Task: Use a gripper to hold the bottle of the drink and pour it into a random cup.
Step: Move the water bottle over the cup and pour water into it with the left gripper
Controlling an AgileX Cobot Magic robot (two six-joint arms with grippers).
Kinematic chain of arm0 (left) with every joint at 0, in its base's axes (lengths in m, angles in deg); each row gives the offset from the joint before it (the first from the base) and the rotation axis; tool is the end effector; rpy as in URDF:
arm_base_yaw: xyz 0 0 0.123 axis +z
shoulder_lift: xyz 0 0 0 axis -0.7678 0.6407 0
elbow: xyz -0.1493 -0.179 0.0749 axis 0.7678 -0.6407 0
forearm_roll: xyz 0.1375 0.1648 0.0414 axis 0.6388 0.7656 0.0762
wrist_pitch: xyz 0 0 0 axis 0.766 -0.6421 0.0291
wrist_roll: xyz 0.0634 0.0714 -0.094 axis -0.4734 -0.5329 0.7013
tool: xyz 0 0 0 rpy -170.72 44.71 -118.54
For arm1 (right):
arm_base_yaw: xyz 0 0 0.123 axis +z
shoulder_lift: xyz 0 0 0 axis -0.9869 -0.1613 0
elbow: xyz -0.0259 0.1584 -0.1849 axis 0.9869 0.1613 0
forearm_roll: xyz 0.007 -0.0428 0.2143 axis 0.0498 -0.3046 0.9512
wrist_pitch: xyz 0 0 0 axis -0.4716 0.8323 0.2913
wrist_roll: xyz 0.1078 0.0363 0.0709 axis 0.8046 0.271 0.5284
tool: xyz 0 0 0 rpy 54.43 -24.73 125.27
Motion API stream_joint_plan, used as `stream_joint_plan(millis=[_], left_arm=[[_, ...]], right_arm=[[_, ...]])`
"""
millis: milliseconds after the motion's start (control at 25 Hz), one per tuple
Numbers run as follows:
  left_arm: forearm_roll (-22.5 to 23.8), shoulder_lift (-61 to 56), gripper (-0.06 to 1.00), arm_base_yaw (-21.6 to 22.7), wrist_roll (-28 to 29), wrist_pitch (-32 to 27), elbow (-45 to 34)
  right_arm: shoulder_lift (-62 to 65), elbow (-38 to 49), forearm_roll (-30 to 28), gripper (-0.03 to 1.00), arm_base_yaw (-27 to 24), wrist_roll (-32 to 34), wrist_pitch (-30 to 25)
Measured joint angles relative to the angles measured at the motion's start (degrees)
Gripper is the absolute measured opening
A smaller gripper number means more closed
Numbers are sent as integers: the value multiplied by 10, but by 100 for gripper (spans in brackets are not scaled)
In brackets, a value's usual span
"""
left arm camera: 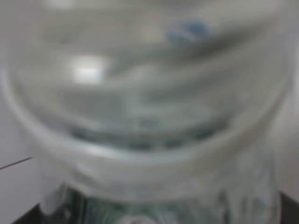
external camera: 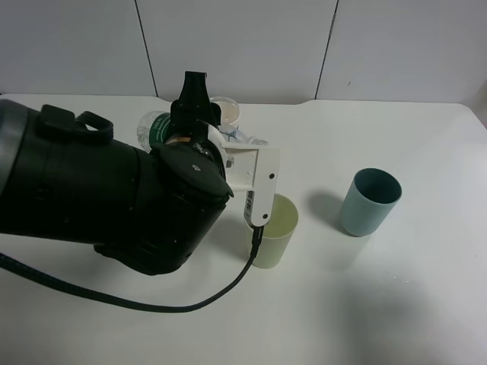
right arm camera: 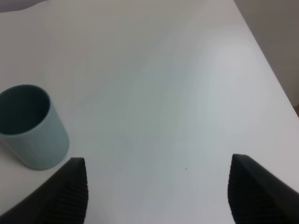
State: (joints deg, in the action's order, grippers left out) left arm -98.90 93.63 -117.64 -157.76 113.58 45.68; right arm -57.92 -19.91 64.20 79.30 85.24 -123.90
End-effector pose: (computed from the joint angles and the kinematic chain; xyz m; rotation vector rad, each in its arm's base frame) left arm 0.2211 -0.2226 0.1636 1.5588 1.5795 1.1644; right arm 0.0425 -0.0143 0.2420 0.1151 2.0399 -0.0993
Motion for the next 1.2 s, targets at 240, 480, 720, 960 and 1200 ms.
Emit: stream_joint_plan(millis=[240,480,720,960,1200], left_arm=[[-2,6,55,-22,-1,-1,-4],[1,10,55,-34,-1,-3,-4],[2,10,55,-35,-24,-3,-4],[2,10,55,-35,-28,-3,-4],[2,10,55,-35,-63,-1,-4]], right_arm=[[0,0,0,63,0,0,0],[0,0,0,63,0,0,0],[0,0,0,63,0,0,0],[0,0,0,63,0,0,0],[0,0,0,63,0,0,0]])
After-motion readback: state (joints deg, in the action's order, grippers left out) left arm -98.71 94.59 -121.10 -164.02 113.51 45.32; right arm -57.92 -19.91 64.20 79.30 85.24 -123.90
